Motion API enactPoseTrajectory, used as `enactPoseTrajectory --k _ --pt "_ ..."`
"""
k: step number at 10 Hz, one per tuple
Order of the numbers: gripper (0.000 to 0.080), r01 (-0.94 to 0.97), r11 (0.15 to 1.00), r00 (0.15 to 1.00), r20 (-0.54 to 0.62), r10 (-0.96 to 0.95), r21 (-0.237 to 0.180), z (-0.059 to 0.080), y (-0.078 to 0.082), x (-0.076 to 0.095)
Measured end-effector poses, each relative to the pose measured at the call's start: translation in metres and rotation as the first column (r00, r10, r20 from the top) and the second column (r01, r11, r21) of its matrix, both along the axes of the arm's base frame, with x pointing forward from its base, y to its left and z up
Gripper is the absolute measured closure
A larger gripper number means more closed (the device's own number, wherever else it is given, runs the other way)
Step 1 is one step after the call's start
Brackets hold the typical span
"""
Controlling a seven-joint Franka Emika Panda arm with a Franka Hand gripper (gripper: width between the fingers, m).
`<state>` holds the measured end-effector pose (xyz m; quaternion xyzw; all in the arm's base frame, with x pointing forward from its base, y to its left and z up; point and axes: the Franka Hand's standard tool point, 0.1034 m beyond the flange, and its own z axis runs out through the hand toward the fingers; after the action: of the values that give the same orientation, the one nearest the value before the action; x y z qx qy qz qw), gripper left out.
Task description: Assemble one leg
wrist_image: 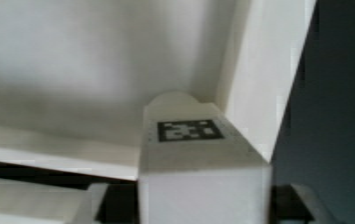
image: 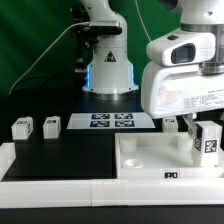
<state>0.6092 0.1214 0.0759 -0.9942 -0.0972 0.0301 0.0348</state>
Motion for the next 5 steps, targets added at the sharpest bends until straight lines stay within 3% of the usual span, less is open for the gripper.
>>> enactPoseTrajectory --k 5 --pt "0.0501 0.043 0.999 0.999 -0.003 -0.043 -0.002 0.0000 -0.0004 0.0001"
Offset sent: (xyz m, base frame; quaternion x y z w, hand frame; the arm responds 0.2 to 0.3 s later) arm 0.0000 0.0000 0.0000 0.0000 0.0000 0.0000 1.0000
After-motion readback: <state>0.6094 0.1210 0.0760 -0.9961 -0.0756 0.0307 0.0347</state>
